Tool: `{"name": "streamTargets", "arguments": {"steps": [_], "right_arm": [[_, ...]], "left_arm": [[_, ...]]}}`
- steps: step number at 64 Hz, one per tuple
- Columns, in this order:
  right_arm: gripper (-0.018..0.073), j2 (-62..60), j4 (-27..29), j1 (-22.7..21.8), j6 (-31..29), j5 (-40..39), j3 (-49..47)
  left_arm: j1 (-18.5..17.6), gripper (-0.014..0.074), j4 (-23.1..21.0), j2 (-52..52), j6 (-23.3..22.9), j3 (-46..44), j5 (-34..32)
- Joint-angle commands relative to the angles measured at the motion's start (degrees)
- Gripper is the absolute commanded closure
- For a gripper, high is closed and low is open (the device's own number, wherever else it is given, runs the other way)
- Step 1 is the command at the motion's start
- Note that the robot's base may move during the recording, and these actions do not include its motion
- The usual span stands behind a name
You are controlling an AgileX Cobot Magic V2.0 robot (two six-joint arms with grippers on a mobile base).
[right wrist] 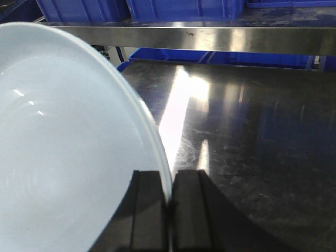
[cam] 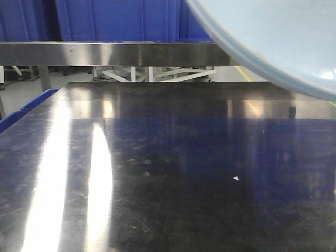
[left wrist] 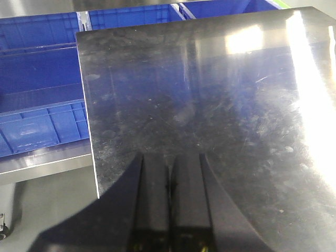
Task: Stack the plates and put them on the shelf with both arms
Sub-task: 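Drive the base to the blue-bin shelving holding the plates in the right gripper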
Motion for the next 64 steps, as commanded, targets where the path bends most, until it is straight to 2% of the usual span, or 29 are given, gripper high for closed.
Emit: {"name": "streamTargets", "arguments": {"steps": [1, 64], "right_arm": [[0.0508, 0.2, 1.9, 0.0, -0.4, -5.8, -1.6], [0.0511, 0.2, 1.9, 0.0, -0.4, -5.7, -1.6]], "left_arm": [[-0.2, 0.0512, 0.8, 0.0, -0.6, -1.8, -4.0], [-0.2, 0.0512, 0.8, 0.0, -0.6, -1.8, -4.0]]}}
